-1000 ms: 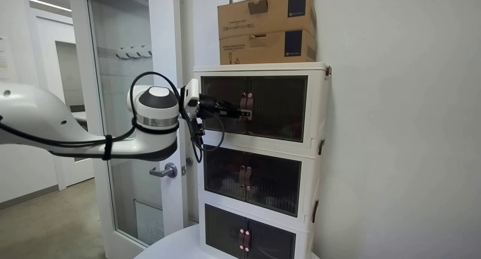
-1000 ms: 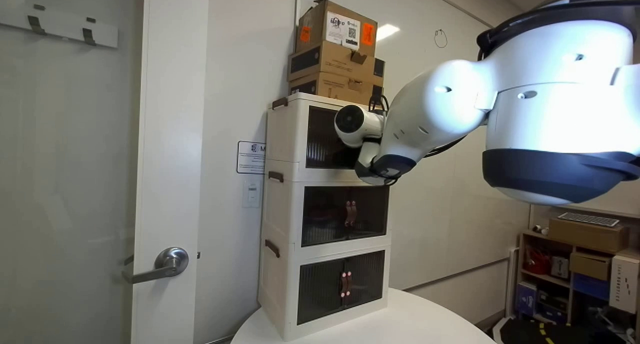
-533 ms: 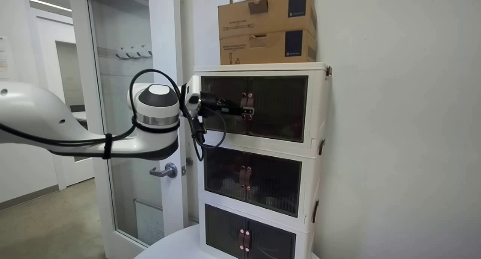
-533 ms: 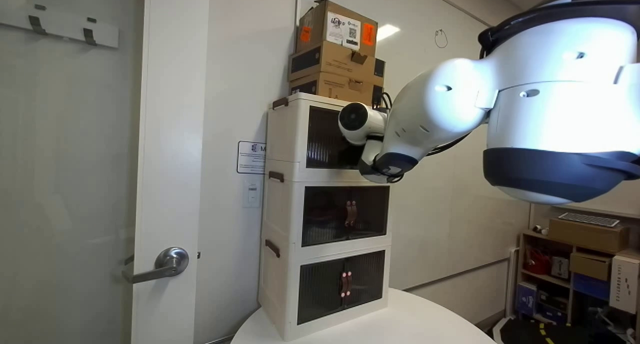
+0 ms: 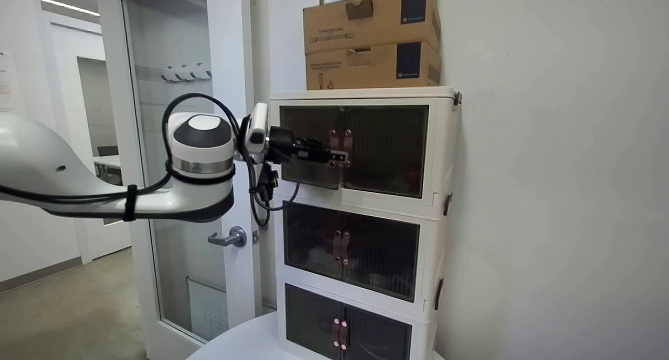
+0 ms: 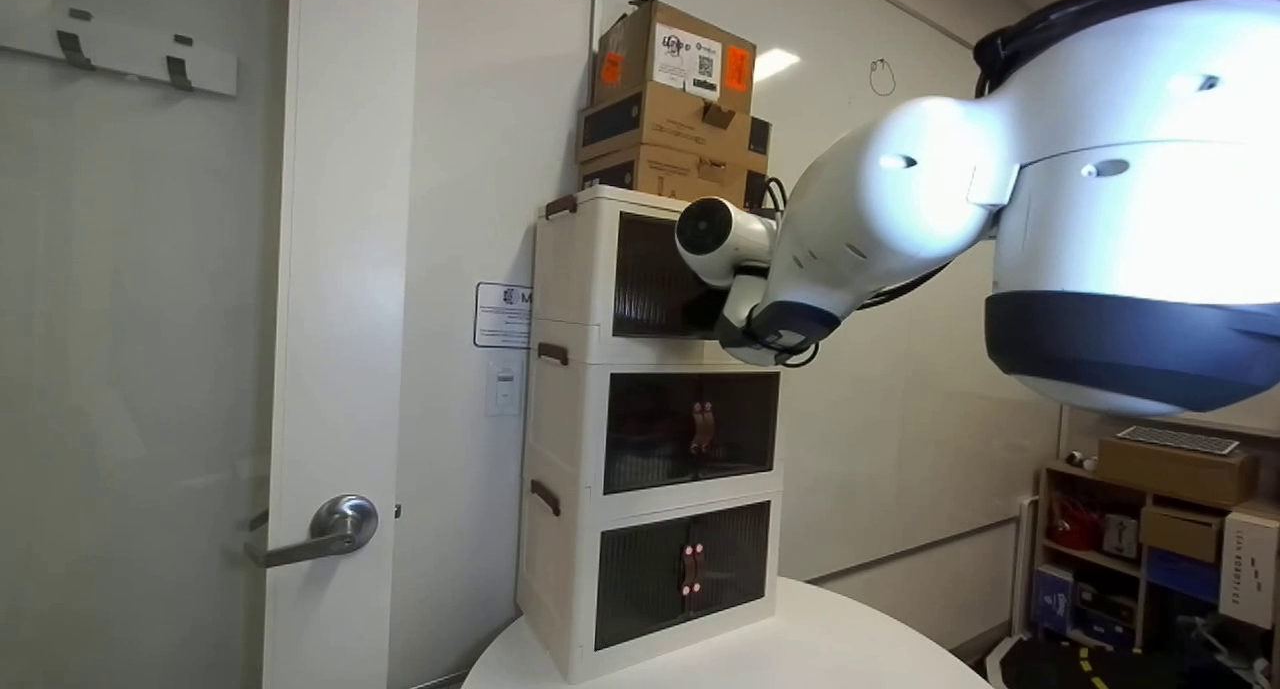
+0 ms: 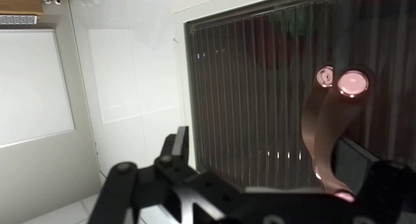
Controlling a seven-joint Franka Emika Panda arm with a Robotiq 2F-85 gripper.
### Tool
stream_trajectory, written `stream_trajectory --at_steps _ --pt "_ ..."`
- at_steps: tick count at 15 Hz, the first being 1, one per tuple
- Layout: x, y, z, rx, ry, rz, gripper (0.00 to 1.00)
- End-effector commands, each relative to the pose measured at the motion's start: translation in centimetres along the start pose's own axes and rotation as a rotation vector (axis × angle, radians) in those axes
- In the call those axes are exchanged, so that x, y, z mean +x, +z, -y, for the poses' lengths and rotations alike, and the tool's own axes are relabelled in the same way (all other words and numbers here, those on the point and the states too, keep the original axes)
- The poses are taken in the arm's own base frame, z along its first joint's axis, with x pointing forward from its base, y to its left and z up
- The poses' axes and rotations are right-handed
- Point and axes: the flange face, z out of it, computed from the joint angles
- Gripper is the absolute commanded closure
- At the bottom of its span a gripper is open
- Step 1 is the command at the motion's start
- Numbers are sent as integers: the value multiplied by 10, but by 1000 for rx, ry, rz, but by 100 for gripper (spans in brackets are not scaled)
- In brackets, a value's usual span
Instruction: Open the top drawer
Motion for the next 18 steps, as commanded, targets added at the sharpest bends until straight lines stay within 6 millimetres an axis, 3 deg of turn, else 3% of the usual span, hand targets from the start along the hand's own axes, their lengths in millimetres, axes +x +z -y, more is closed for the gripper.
stream_trajectory --at_steps 1,8,14,18 --pt "1 -13 -22 -67 5 17 0" --pt "0 -69 -30 16 10 106 0" --pt "19 -126 -31 265 62 168 0" --pt "34 -147 -33 329 98 224 0"
